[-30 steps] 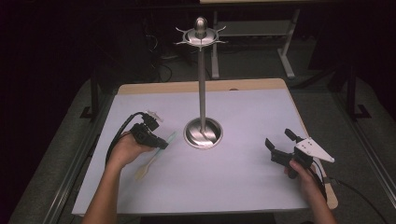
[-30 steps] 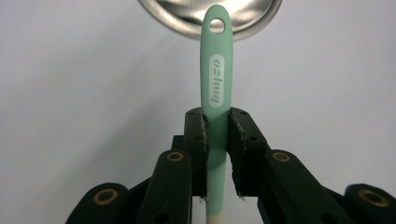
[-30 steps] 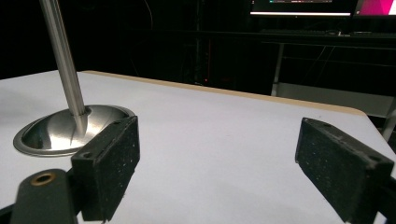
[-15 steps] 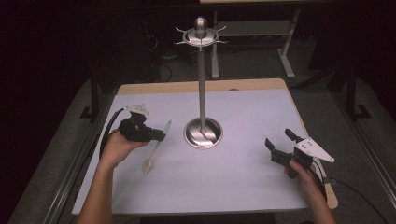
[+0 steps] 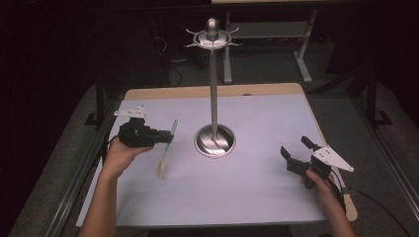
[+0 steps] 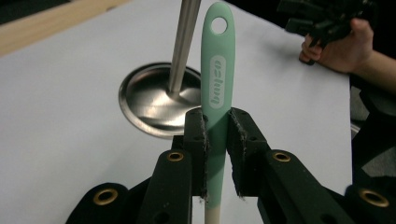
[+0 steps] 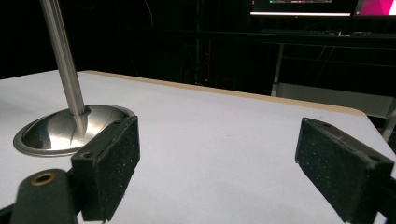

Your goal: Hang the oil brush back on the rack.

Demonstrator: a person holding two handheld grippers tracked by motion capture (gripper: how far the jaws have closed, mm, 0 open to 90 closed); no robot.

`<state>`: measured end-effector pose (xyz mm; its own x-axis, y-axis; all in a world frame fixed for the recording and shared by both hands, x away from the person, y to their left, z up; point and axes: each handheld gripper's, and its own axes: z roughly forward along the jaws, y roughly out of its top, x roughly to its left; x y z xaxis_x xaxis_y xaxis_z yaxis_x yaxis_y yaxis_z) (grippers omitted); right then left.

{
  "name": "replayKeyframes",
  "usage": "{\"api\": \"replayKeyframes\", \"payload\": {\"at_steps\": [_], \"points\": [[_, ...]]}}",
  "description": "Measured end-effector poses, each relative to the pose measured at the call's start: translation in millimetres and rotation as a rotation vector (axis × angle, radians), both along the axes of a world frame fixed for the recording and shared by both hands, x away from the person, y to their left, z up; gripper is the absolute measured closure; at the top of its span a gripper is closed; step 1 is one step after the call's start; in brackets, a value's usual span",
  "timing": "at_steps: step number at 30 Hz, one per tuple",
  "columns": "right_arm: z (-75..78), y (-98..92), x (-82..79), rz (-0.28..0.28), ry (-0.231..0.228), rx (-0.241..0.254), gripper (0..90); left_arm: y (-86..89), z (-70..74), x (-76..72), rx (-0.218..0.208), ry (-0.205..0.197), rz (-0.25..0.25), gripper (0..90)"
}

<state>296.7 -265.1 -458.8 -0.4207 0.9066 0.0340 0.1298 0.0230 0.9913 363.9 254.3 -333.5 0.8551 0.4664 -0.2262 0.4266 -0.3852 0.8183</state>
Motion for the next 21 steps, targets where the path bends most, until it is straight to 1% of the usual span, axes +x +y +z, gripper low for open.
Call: {"api": "replayKeyframes", "payload": {"at_steps": [1, 2, 4, 5, 7, 8, 9, 10, 12, 14, 16, 17, 19, 20, 21], "points": [[0.0, 0.0, 0.1, 0.000, -0.002, -0.001, 13.3, 0.9, 0.9, -0.5, -0.007, -0.009, 0.001, 78.4], [0.0, 0.0, 0.1, 0.000, -0.002, -0.001, 13.3, 0.9, 0.9, -0.5, -0.007, -0.009, 0.001, 78.4], [0.0, 0.1, 0.1, 0.000, -0.002, -0.002, 13.3, 3.7, 3.6, -0.8, -0.036, -0.026, -0.003, 78.4], [0.0, 0.1, 0.0, 0.000, -0.002, -0.001, 13.3, 4.5, 4.3, -1.3, -0.052, -0.026, 0.000, 78.4], [0.0, 0.0, 0.0, 0.000, 0.001, 0.001, 13.3, 6.7, 6.2, -1.6, -0.074, -0.046, 0.003, 78.4], [0.0, 0.0, 0.0, 0.000, 0.001, 0.001, 13.3, 6.7, 6.2, -1.6, -0.074, -0.046, 0.003, 78.3], [0.0, 0.0, 0.1, -0.001, 0.001, 0.000, 13.3, 8.5, 8.0, -1.4, -0.102, -0.054, -0.002, 78.3], [0.0, 0.1, 0.1, -0.001, -0.001, -0.001, 13.3, 8.5, 8.0, -1.4, -0.102, -0.054, -0.002, 78.3], [0.0, 0.1, 0.0, -0.001, -0.002, -0.002, 13.3, 8.4, 11.5, -1.0, -0.123, -0.064, -0.008, 78.3], [0.0, 0.2, 0.0, -0.002, -0.001, -0.002, 13.4, 7.8, 14.0, -1.1, -0.130, -0.076, -0.004, 78.3], [0.0, 0.2, 0.1, -0.002, 0.000, -0.001, 13.3, 6.5, 18.9, -0.5, -0.148, -0.095, -0.007, 78.3], [0.0, 0.2, 0.1, -0.002, 0.000, -0.001, 13.3, 6.5, 18.9, -0.5, -0.148, -0.095, -0.007, 78.3], [0.0, 0.2, 0.1, -0.003, 0.000, -0.001, 13.3, 5.6, 23.3, 0.0, -0.165, -0.108, -0.005, 78.3], [0.1, 0.1, 0.1, -0.002, 0.002, -0.001, 13.3, 4.8, 28.5, 1.1, -0.184, -0.115, -0.004, 78.3], [0.1, 0.1, 0.1, -0.002, 0.002, -0.001, 13.3, 4.8, 28.5, 1.1, -0.184, -0.115, -0.004, 78.3]]}}
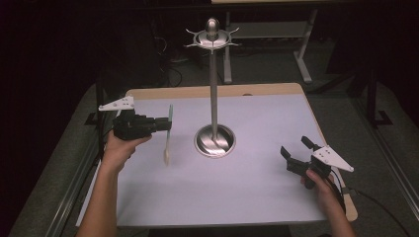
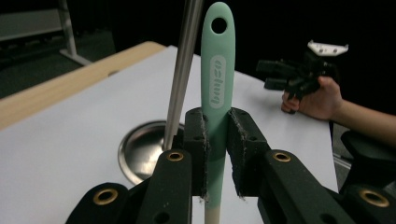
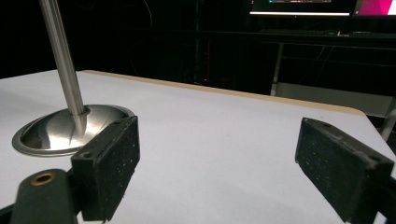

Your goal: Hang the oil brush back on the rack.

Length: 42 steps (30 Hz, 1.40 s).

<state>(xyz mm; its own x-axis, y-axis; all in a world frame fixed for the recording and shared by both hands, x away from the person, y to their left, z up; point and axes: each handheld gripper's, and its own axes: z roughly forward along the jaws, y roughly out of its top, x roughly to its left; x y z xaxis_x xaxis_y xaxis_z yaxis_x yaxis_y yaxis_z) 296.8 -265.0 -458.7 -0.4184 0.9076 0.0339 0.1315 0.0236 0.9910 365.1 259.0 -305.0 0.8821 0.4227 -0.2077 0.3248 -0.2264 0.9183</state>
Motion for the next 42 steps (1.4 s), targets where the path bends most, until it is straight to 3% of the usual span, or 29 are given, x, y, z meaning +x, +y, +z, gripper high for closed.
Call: {"api": "replayKeyframes", "payload": {"at_steps": [6, 11, 13, 14, 24, 34, 42], "points": [[0.0, -0.2, 0.4, -0.001, 0.001, 0.002, 13.3, -3.6, 22.2, 5.2, -0.004, -0.035, 0.005, 78.3], [0.1, -0.1, 0.3, -0.001, 0.005, 0.007, 13.3, -10.3, 52.7, 12.0, -0.027, -0.079, -0.014, 78.3], [0.0, -0.3, 0.3, -0.001, 0.004, 0.009, 13.3, -12.0, 57.6, 13.4, -0.038, -0.084, -0.017, 78.3], [0.0, -0.3, 0.3, -0.001, 0.004, 0.010, 13.3, -14.2, 67.8, 17.5, -0.034, -0.100, -0.030, 78.3], [-0.1, -0.9, 0.5, 0.000, 0.003, 0.010, 13.4, -28.0, 109.2, 30.1, -0.058, -0.132, -0.070, 78.3], [-0.1, -1.2, 0.6, -0.001, 0.003, 0.014, 13.3, -38.1, 127.1, 36.1, -0.049, -0.155, -0.086, 78.3], [-0.1, -1.3, 0.5, -0.001, 0.002, 0.013, 13.3, -40.6, 127.1, 39.6, -0.040, -0.151, -0.087, 78.3]]}}
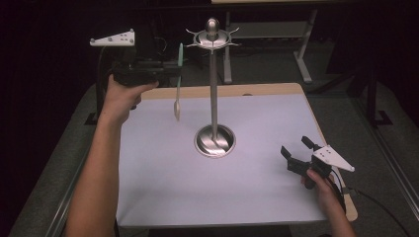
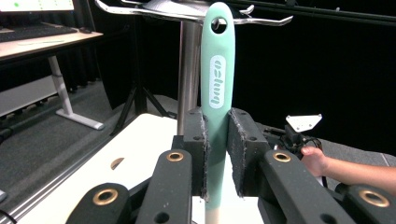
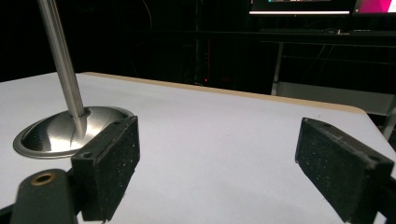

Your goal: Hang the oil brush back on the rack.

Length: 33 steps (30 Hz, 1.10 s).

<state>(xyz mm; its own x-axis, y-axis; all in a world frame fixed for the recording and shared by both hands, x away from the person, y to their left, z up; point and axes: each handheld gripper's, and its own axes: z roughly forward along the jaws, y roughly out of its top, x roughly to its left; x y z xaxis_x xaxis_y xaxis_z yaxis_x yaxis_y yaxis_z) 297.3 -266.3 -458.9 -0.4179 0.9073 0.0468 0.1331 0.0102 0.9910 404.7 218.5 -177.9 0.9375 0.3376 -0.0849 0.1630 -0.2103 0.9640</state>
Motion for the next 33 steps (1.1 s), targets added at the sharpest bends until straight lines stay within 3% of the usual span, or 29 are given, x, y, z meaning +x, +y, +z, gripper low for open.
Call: {"api": "replayKeyframes", "payload": {"at_steps": [19, 33], "points": [[0.0, -0.2, 0.1, 0.001, 0.002, 0.002, 13.3, -5.8, 2.2, 3.6, 0.003, 0.000, -0.009, 78.3], [0.0, -0.2, -0.2, 0.000, 0.001, 0.003, 13.3, -22.8, -2.3, 10.1, 0.022, 0.001, -0.022, 78.1]]}}
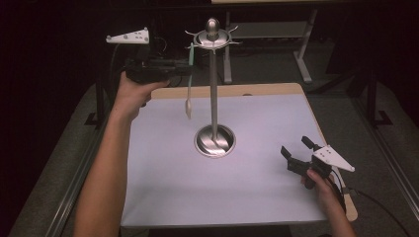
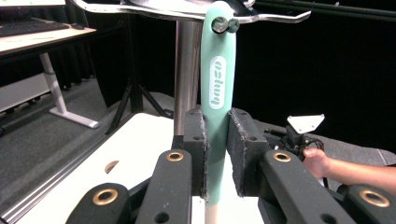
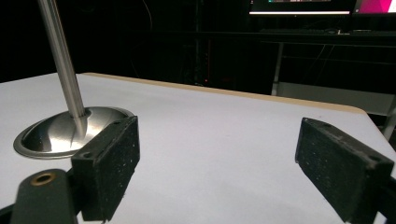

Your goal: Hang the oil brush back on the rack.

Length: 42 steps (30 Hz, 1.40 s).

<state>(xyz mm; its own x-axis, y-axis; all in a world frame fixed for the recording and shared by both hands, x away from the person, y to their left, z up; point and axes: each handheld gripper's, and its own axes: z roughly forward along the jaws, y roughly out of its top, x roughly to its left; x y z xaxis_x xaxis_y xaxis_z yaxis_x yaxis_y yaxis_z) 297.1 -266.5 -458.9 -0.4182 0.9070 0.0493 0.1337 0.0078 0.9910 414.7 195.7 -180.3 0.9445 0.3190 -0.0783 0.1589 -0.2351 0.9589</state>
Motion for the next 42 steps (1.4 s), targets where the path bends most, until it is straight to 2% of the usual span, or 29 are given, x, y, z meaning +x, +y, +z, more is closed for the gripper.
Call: {"api": "replayKeyframes", "payload": {"at_steps": [4, 5, 8, 9, 10, 11, 14, 15, 18, 23, 25, 29, 32, 33, 34, 36, 38, 41, 42], "points": [[0.0, -0.1, 0.1, 0.001, 0.000, 0.000, 13.3, 1.7, -0.3, -0.6, -0.001, -0.002, 0.003, 76.0], [0.0, -0.1, 0.1, 0.001, 0.000, 0.000, 13.4, 2.8, -0.2, -1.7, 0.021, -0.005, 0.014, 72.3], [-0.1, -0.2, 0.0, 0.001, -0.001, 0.002, 13.3, 3.9, -1.1, -3.2, 0.042, 0.000, 0.027, 62.8], [-0.1, -0.3, 0.1, 0.001, -0.001, 0.004, 13.3, 5.6, -3.1, -4.5, 0.067, 0.008, 0.042, 60.4], [-0.1, -0.3, 0.1, 0.001, -0.001, 0.004, 13.3, 5.6, -3.1, -4.5, 0.067, 0.008, 0.042, 58.5], [-0.1, -0.1, -0.1, 0.000, -0.004, 0.003, 13.3, 7.9, -6.1, -6.5, 0.082, 0.007, 0.068, 57.1], [-0.1, -0.4, -0.1, 0.002, -0.003, 0.004, 13.4, 11.1, -9.9, -7.8, 0.091, 0.014, 0.078, 52.2], [-0.1, -0.9, 0.3, 0.002, 0.002, 0.009, 13.3, 14.0, -13.7, -9.6, 0.112, 0.018, 0.094, 51.1], [-0.1, -1.0, 0.3, 0.002, 0.006, 0.013, 13.3, 18.4, -19.0, -13.3, 0.131, 0.017, 0.117, 46.4], [-0.1, -1.0, 0.3, 0.001, 0.004, 0.012, 13.4, 26.7, -29.0, -21.5, 0.165, 0.020, 0.147, 35.0], [-0.1, -0.9, 0.3, 0.002, 0.002, 0.008, 13.4, 28.9, -30.8, -23.6, 0.173, 0.019, 0.152, 33.9], [0.0, -0.3, 0.3, 0.001, 0.003, 0.006, 13.3, 38.1, -40.7, -33.0, 0.181, 0.016, 0.175, 29.3], [0.0, -0.1, 0.3, 0.000, 0.002, 0.002, 13.4, 44.9, -50.5, -39.6, 0.195, 0.024, 0.191, 26.1], [0.0, -0.1, 0.5, 0.001, 0.003, 0.002, 13.3, 48.7, -57.7, -44.6, 0.203, 0.037, 0.208, 24.6], [0.0, -0.1, 0.5, 0.001, 0.003, 0.002, 13.3, 48.7, -57.7, -44.6, 0.203, 0.037, 0.208, 23.3], [0.0, -0.2, 0.4, -0.001, 0.003, 0.006, 13.4, 53.9, -68.3, -52.0, 0.209, 0.049, 0.238, 21.4], [0.0, -0.3, 0.3, -0.001, 0.002, 0.006, 13.3, 55.1, -71.6, -54.8, 0.210, 0.051, 0.248, 20.3], [-0.1, -0.3, 0.2, -0.001, 0.000, 0.005, 13.3, 59.2, -84.2, -66.8, 0.253, 0.048, 0.294, 18.7], [-0.1, -0.3, 0.2, -0.001, 0.000, 0.005, 13.3, 59.2, -84.2, -66.8, 0.253, 0.048, 0.294, 18.3]]}}
